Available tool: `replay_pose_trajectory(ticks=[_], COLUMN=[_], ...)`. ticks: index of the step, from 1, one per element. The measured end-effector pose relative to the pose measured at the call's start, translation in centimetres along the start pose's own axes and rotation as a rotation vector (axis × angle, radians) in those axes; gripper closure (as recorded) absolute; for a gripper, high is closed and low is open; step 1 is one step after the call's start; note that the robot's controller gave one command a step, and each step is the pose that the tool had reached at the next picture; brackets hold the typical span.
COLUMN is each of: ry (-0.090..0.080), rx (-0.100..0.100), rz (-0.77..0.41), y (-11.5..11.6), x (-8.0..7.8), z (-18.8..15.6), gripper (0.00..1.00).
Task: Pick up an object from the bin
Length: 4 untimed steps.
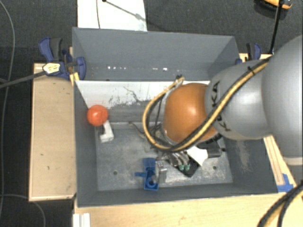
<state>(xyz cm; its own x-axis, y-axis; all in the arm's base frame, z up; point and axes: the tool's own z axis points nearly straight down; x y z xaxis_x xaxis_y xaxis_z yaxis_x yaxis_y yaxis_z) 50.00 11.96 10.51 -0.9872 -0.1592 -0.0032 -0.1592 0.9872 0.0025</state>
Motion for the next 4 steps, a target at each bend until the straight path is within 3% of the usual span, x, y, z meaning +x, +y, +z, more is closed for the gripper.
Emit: replay_pose_trajectory(ticks=[1, 2, 4], ry=[0.016, 0.012, 0.012], rx=[0.001, 0.002, 0.002], rz=[-0.005, -0.069, -0.062], y=[-0.7, -0.9, -0.9], x=[-1.2, -0.6, -0.6], z=[1.4, 3.1, 3.1], gripper=[0.0, 1.0, 1.0])
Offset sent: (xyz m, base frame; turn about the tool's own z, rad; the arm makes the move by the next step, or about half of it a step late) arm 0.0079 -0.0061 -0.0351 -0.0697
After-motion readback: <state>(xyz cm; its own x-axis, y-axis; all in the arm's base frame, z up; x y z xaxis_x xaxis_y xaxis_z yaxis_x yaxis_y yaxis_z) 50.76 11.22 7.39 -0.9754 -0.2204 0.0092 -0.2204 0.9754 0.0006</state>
